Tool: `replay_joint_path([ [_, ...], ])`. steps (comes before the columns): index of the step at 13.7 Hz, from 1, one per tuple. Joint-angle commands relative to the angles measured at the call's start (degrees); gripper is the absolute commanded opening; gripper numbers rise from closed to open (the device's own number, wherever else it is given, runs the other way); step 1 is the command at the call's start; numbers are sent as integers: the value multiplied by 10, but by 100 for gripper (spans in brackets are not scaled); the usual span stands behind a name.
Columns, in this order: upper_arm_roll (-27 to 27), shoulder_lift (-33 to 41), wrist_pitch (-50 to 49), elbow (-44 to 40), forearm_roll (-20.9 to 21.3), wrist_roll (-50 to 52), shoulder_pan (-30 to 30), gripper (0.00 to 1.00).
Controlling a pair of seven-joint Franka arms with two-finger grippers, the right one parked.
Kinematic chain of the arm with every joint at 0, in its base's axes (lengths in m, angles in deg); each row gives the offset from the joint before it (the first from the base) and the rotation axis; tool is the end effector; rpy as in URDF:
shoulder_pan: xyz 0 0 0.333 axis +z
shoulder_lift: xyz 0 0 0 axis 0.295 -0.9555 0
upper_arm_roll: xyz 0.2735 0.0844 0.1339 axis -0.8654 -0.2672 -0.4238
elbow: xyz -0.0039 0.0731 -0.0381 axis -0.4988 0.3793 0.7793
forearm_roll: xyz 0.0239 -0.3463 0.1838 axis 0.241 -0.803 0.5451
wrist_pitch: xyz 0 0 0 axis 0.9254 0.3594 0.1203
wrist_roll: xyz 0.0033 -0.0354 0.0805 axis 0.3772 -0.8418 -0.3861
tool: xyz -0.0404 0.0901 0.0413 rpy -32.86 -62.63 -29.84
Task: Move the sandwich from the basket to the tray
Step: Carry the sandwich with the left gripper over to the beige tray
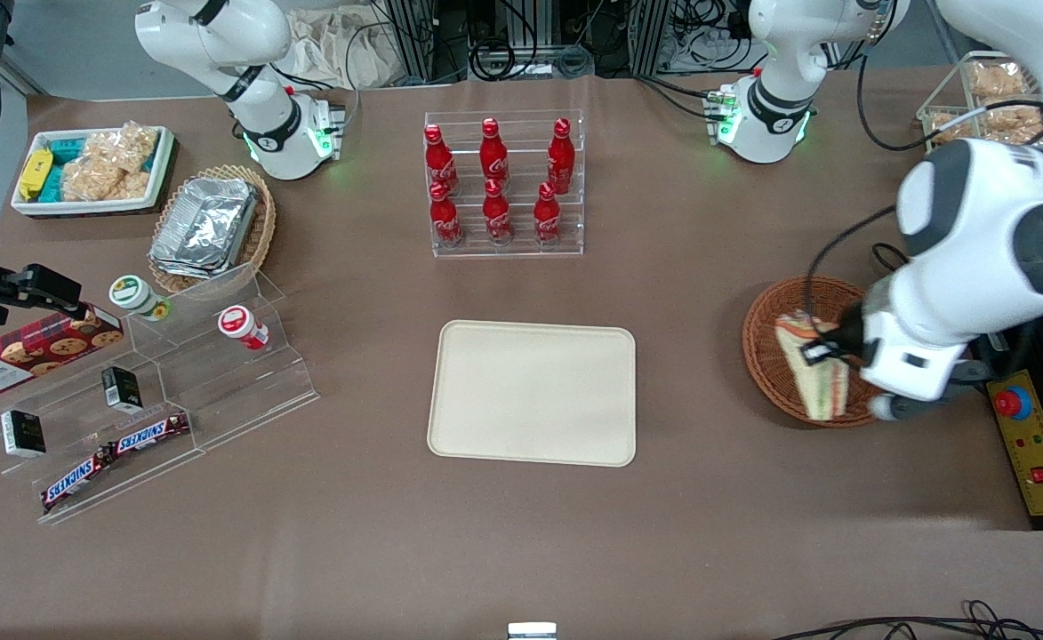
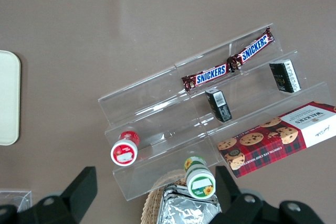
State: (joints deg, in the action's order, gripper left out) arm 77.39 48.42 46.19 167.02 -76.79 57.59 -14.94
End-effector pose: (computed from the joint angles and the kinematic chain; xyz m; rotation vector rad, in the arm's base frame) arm 0.6198 -0.1545 0.4773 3.0373 0.5135 -0.1411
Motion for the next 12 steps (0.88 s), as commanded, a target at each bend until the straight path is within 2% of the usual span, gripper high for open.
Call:
replay_joint_path([
  [1, 65, -48, -9, -25, 3, 4, -13, 0],
  [4, 108, -93, 0, -26, 3, 7, -36, 0],
  [7, 108, -132, 47, -26, 10, 43, -72, 0],
  [10, 108, -175, 78, -27, 47, 70, -97, 0],
  [12, 107, -205, 134, -26, 76, 91, -112, 0],
])
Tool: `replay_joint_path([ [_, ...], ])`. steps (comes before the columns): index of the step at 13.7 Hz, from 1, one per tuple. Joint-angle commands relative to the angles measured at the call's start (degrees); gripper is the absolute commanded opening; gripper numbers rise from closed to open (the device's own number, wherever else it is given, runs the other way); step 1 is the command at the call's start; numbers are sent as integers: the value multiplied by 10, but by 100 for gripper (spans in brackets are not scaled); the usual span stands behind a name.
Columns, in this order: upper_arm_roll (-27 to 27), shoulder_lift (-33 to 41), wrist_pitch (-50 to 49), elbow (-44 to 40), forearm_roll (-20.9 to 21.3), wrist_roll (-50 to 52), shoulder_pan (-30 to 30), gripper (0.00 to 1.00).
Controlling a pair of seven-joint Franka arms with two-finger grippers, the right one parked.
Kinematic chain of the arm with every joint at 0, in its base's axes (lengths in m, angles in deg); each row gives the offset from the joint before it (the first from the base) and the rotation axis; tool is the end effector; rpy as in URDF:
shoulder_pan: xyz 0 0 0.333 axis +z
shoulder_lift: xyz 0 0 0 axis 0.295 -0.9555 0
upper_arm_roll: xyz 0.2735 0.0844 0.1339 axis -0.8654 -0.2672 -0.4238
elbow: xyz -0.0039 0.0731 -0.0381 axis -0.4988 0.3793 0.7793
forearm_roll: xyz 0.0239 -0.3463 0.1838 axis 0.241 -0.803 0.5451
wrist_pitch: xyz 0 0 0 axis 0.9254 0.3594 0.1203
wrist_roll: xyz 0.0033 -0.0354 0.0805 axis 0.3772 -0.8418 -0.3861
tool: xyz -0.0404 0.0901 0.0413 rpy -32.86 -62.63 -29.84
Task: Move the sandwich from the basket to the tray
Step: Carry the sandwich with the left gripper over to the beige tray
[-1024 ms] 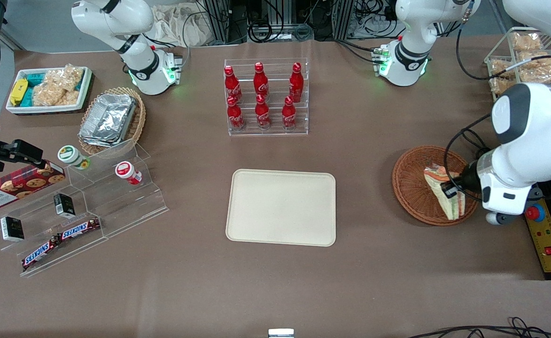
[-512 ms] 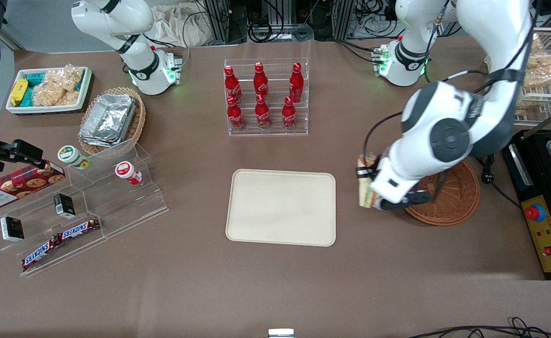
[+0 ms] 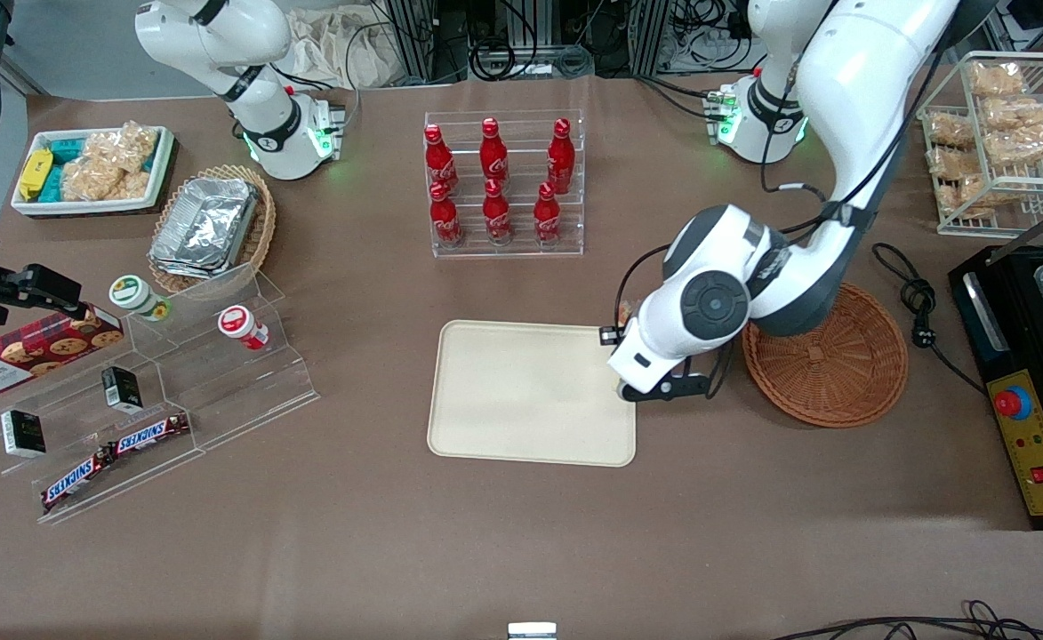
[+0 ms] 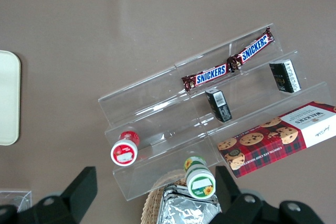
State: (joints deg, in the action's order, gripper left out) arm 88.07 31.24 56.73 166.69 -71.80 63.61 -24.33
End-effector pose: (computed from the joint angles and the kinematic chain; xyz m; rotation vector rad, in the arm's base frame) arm 0.5795 -0.3535 0.3254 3.0336 0.1501 -0.3188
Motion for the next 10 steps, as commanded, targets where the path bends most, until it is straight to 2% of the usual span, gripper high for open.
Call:
replay_joint_path([
  [1, 0, -50, 54, -23, 42, 51, -19, 0],
  [4, 0, -87, 107, -24, 98, 97, -26, 0],
  [8, -1, -94, 136, -29, 105, 118, -29, 0],
  [9, -1, -95, 156, -32, 107, 136, -38, 27],
  [10, -5, -96, 167, -33, 110, 155, -50, 89],
])
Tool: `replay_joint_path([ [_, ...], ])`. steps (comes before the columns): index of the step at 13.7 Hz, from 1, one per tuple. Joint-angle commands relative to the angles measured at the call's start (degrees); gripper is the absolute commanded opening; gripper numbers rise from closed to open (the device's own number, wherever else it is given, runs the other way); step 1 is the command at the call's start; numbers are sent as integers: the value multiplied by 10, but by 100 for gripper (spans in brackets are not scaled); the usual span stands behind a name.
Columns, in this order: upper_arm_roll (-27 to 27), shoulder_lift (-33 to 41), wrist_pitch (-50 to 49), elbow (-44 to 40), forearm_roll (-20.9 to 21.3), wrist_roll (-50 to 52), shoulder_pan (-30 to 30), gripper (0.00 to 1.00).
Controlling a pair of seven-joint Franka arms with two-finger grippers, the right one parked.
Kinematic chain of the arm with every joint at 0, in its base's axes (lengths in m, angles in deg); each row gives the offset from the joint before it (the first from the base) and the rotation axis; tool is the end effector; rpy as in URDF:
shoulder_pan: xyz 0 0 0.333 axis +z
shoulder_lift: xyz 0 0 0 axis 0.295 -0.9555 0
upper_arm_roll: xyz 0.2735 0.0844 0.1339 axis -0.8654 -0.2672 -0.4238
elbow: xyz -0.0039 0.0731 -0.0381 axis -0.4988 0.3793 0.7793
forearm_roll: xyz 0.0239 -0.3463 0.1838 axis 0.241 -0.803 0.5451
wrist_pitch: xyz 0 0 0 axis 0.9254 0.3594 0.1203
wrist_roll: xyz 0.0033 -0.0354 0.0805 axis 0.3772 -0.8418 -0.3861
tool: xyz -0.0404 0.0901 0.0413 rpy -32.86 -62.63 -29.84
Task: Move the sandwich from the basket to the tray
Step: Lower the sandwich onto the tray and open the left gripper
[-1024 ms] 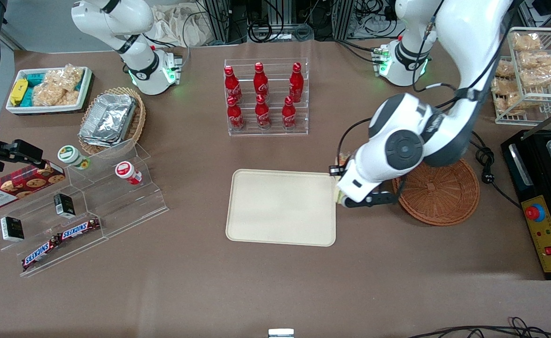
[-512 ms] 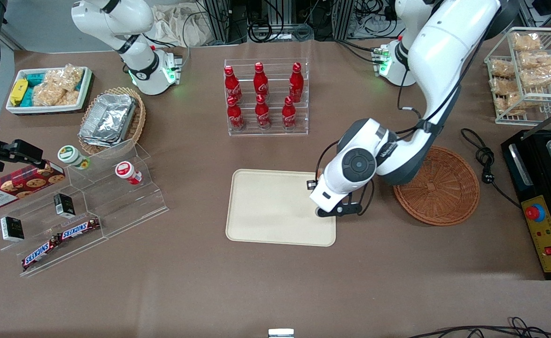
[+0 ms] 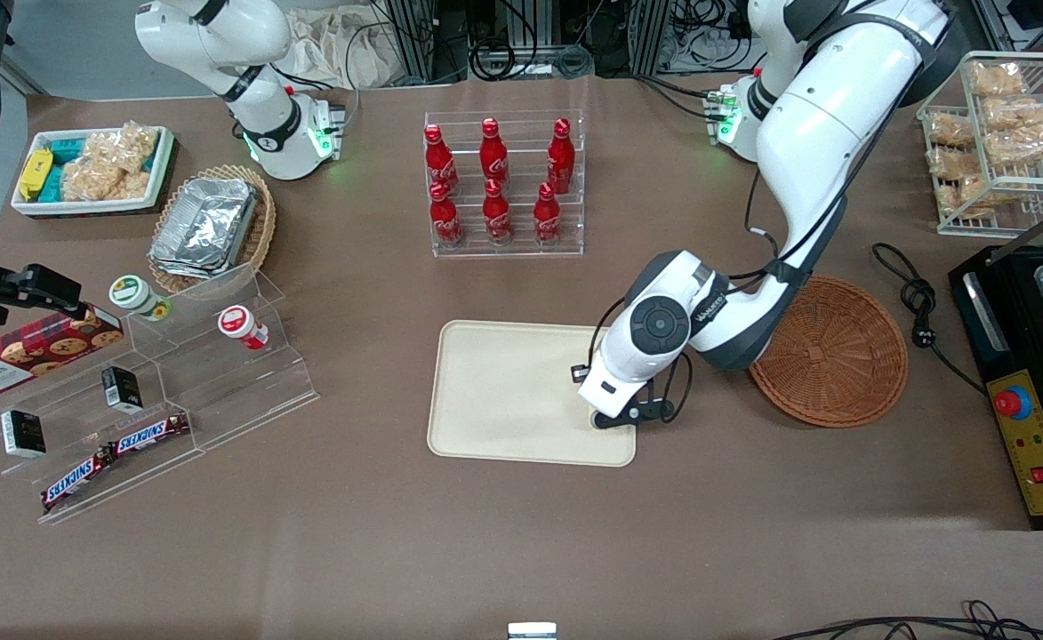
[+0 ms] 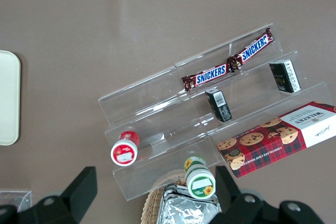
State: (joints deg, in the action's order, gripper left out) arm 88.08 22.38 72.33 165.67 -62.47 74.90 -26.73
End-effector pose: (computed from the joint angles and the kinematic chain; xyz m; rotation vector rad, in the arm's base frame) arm 0.5932 -0.3865 0.2562 2.9950 0.3078 -0.0879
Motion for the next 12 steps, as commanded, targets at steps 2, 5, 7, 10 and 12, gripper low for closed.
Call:
replay_joint_path([
  [2, -9, -6, 11, -22, 39, 48, -27, 100],
  [5, -9, 1, 7, -22, 39, 50, -25, 100],
  [7, -10, 23, -11, -22, 39, 50, -20, 100],
  [10, -13, 105, -101, -20, 30, 40, 9, 100],
  [12, -16, 153, -122, -13, -4, 21, 37, 100],
])
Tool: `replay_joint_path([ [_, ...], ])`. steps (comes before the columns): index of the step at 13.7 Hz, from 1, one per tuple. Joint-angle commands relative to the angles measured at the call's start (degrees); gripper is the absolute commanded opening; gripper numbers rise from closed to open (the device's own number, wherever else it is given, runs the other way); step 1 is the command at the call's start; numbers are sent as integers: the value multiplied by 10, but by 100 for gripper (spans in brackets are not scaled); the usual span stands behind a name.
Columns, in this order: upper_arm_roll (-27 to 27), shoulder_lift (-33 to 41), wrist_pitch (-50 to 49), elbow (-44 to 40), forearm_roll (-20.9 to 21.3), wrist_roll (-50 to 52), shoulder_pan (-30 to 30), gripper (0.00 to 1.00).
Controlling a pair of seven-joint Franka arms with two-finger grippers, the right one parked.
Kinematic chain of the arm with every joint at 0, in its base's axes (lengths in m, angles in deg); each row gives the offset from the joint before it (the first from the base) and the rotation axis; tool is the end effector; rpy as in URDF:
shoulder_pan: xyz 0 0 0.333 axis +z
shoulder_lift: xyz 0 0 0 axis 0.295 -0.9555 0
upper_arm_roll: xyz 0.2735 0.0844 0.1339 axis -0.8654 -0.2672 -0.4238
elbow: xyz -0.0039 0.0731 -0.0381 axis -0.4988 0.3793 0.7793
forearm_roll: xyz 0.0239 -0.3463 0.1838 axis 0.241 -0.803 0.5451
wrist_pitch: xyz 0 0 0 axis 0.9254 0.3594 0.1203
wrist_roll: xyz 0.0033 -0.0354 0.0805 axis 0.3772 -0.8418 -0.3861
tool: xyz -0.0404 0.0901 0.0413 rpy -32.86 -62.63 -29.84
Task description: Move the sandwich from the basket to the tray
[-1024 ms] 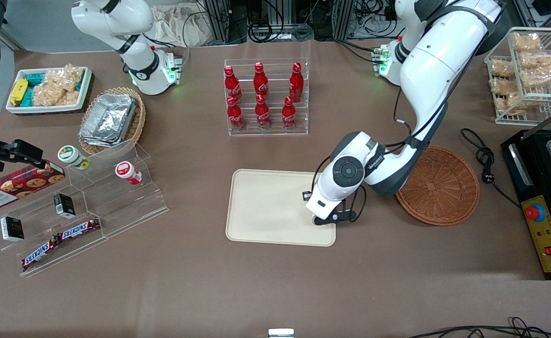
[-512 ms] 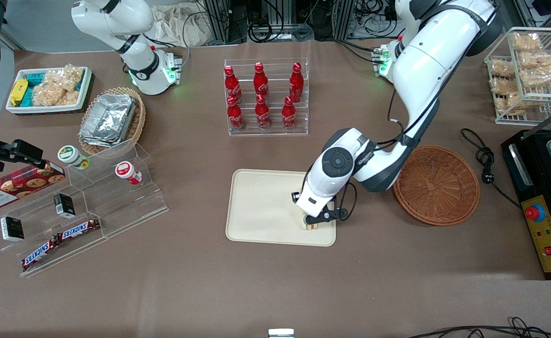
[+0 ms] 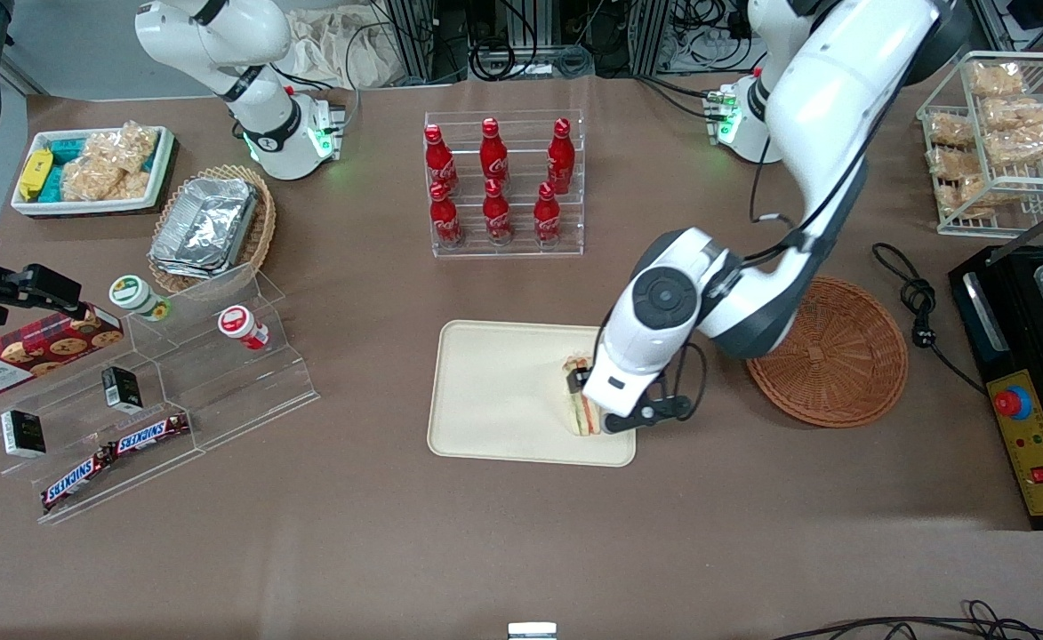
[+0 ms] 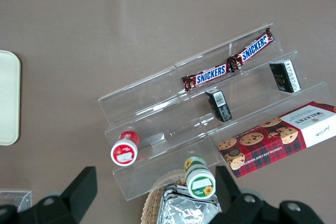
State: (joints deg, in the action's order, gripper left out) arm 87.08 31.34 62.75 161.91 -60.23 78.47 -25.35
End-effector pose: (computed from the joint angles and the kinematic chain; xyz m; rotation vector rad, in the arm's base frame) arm 0.6153 -0.3532 0.3691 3.0507 0.4430 0.0820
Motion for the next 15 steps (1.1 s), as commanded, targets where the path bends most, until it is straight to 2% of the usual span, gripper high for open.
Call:
replay_joint_path([
  [1, -32, 82, -50, 31, -43, -52, 24, 100],
  [2, -68, 100, -81, 33, -72, -112, 19, 100],
  [4, -134, 145, -157, 36, -156, -256, 20, 100],
  [6, -200, 186, -228, 36, -194, -368, 20, 100],
  [10, -274, 216, -290, 35, -187, -519, 24, 100],
  [12, -289, 214, -295, 18, -182, -531, 24, 100],
  [14, -287, 197, -295, -11, -138, -533, 21, 100],
  [15, -285, 189, -295, -25, -131, -531, 20, 100],
])
